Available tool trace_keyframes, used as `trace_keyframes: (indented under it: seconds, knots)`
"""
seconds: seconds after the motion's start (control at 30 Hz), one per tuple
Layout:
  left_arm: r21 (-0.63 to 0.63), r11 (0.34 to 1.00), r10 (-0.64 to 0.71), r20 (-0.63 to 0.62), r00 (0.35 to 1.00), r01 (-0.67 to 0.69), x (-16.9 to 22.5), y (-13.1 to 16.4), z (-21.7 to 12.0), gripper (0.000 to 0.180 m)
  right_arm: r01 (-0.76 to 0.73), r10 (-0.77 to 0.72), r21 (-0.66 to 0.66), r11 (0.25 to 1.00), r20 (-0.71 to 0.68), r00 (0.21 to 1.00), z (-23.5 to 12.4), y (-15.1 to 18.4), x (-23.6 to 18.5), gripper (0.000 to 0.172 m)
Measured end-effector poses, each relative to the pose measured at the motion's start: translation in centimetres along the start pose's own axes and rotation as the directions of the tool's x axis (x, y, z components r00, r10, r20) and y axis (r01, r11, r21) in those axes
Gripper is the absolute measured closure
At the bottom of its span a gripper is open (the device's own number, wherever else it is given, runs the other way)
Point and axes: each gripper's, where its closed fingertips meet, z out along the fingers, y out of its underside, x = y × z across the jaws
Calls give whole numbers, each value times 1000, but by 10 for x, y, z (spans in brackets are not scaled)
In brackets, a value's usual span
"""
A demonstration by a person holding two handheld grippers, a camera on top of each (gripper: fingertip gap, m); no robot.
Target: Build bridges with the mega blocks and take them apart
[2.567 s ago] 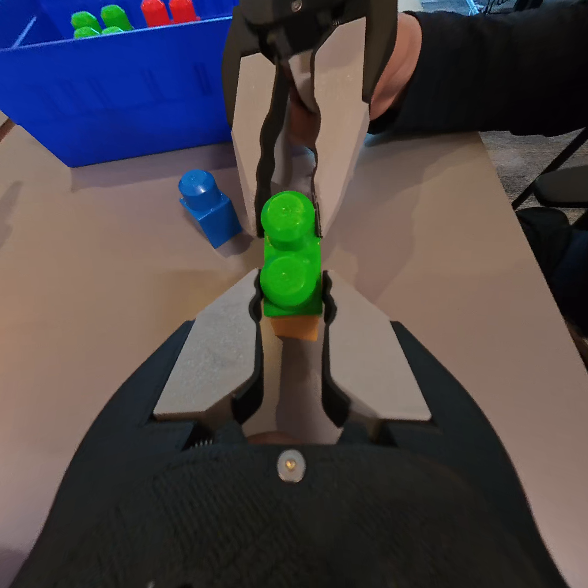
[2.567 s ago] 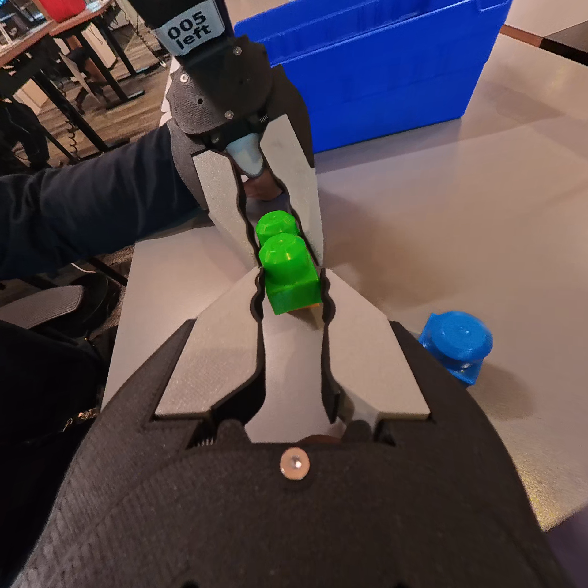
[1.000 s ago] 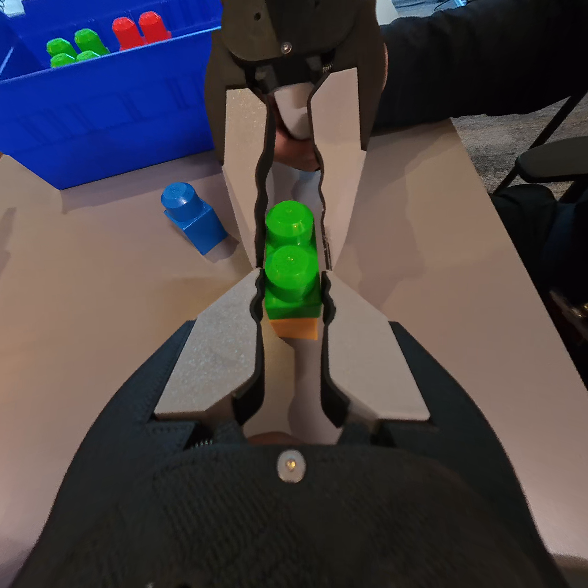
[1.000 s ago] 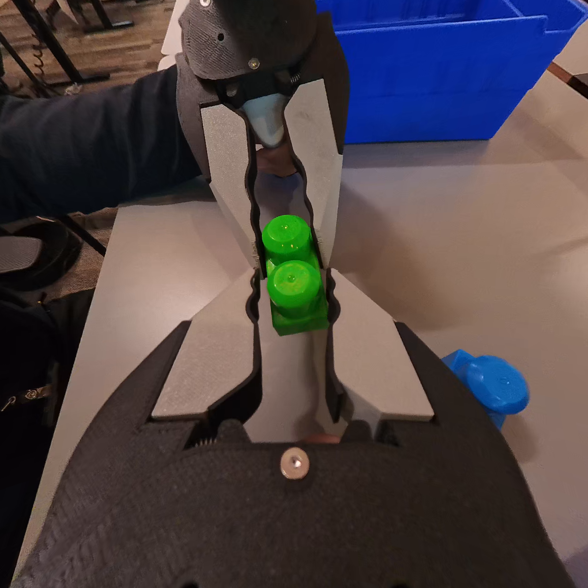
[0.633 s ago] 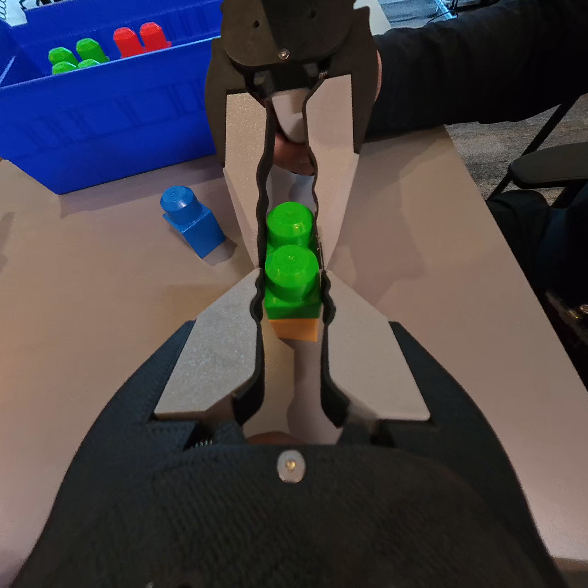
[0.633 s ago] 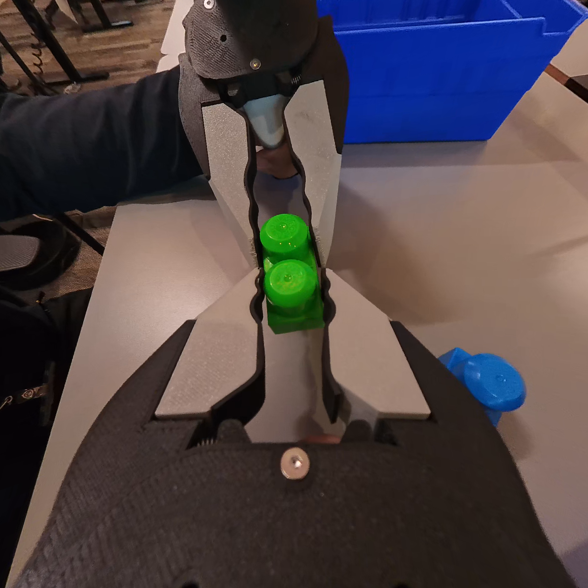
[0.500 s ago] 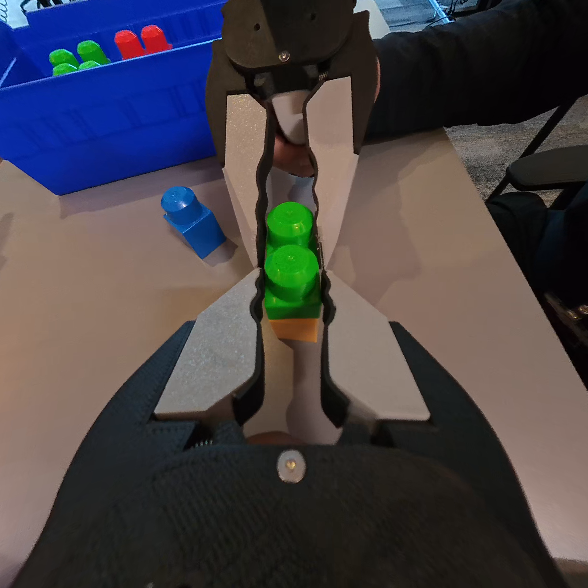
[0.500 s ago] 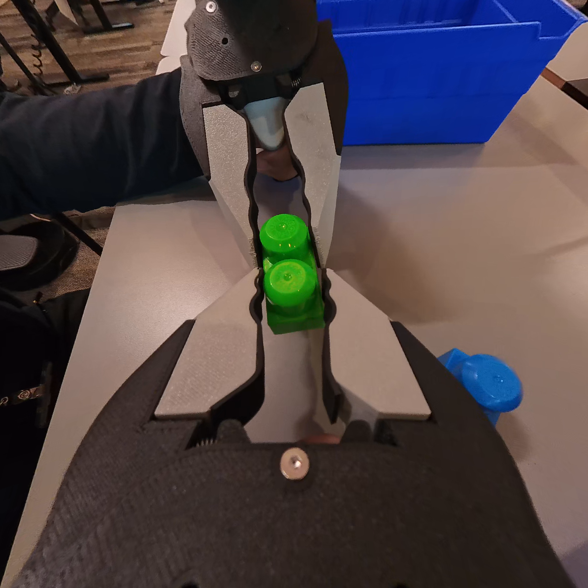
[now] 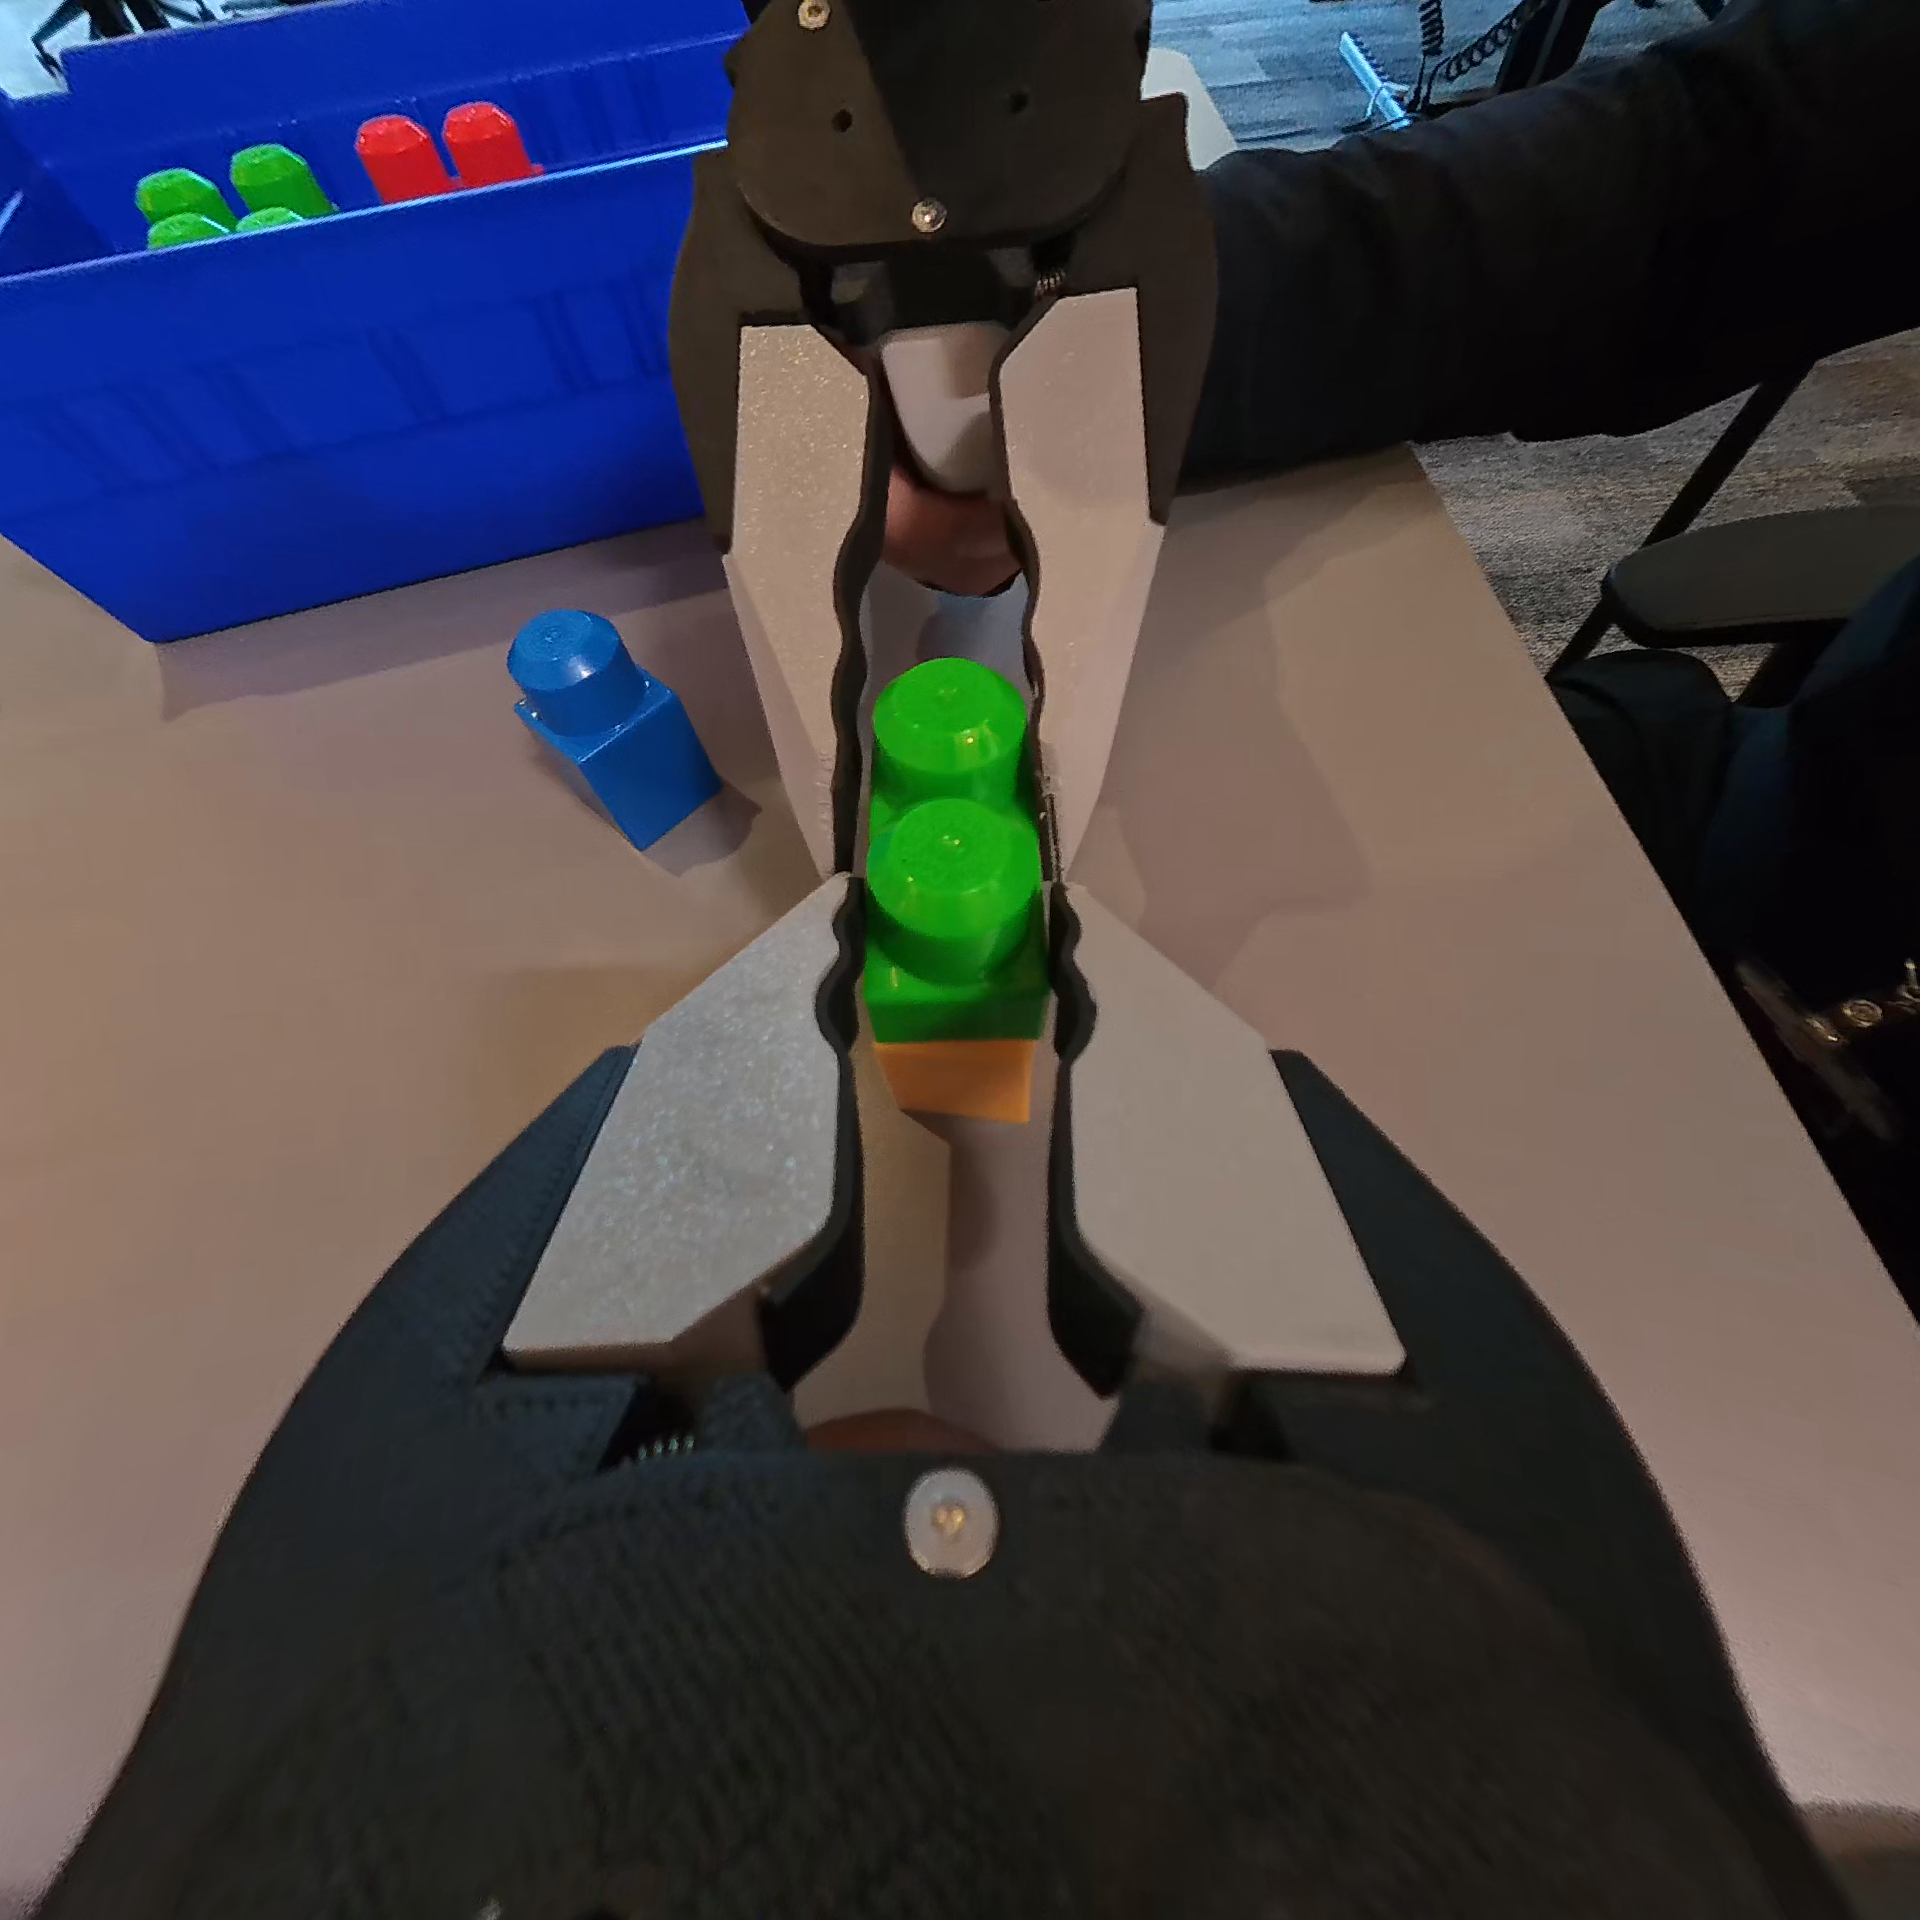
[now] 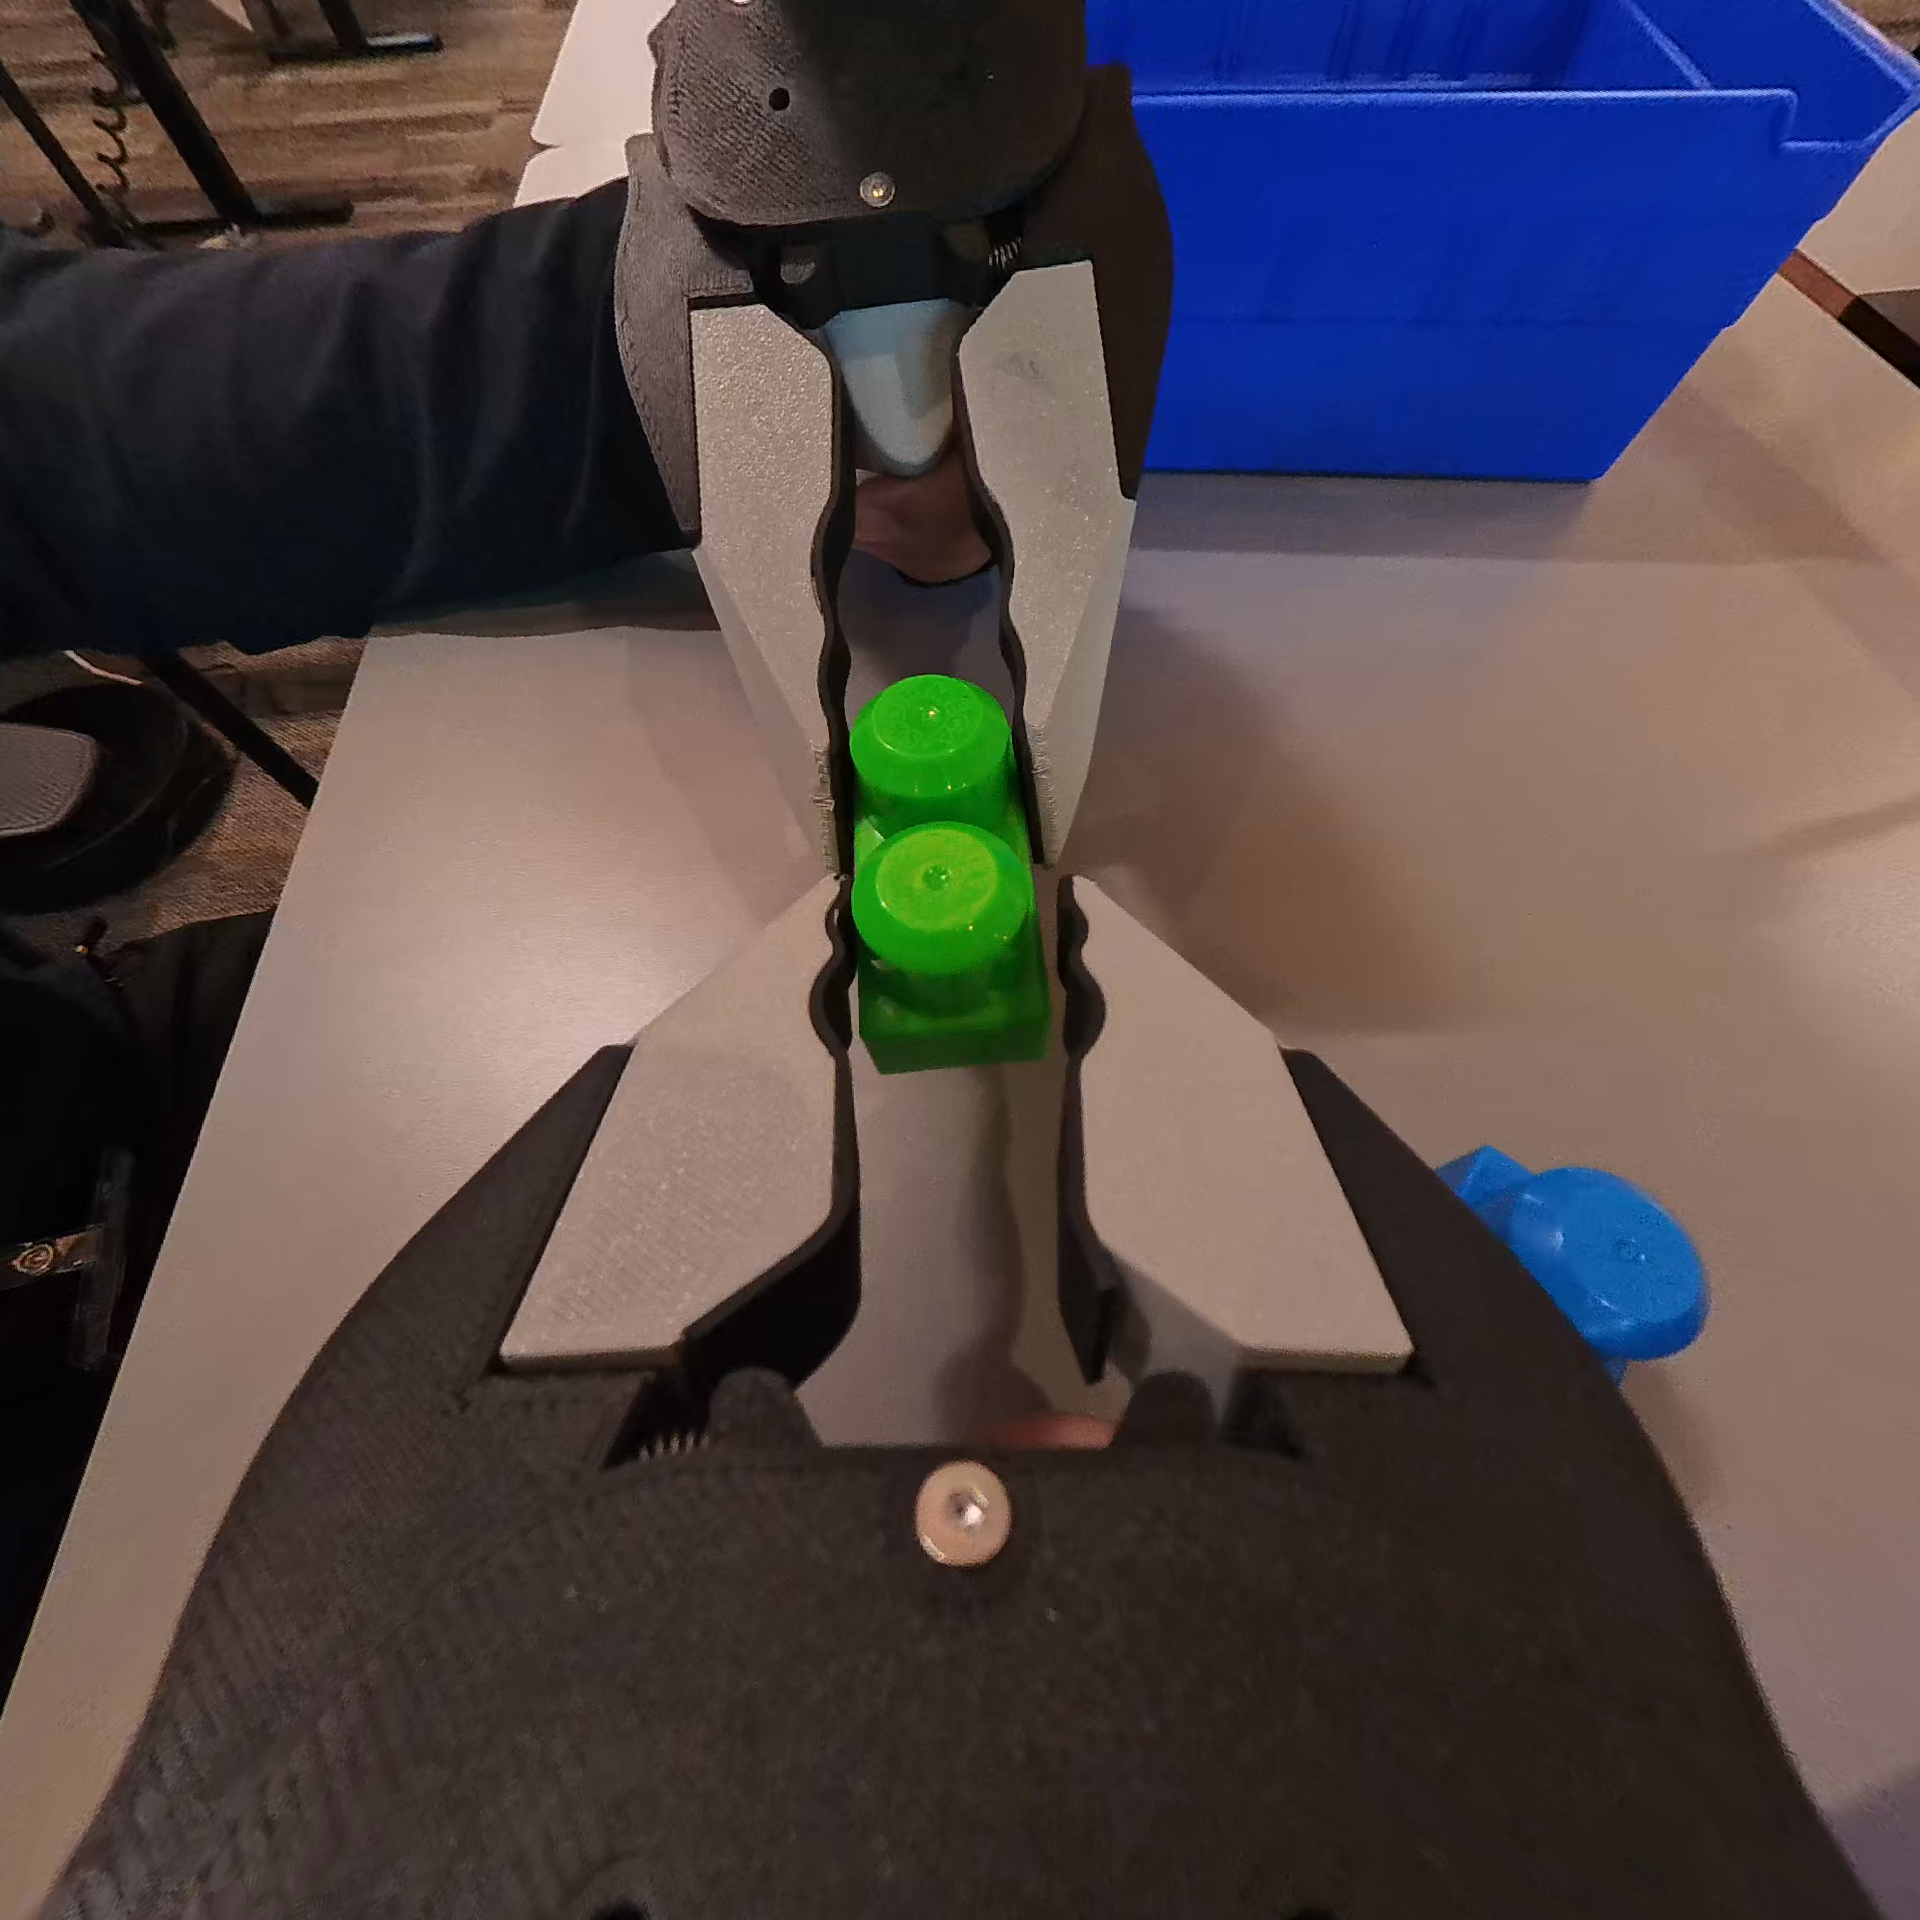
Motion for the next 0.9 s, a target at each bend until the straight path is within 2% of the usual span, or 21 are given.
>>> trace_keyframes:
  seconds: [0.37, 0.5, 0.57, 0.9]
  knots:
    - [15, 1000, -13, -24, 1000, 13, 2, -1, 0, 147, 65, -65, 5, 998, -1, 998, -1, 0, -3, 139]
    - [23, 1000, -20, -32, 999, 21, 3, -2, 2, 147, 108, -108, -38, 993, -11, 994, 6, 7, -5, 135]
    - [21, 1000, -17, -30, 999, 17, 3, -2, 1, 148, 134, -136, -51, 990, -40, 990, 7, 7, -3, 138]
    - [20, 999, -27, -27, 999, 28, 2, -1, 0, 147, 120, -120, -20, 993, -28, 992, 0, 1, -4, 135]
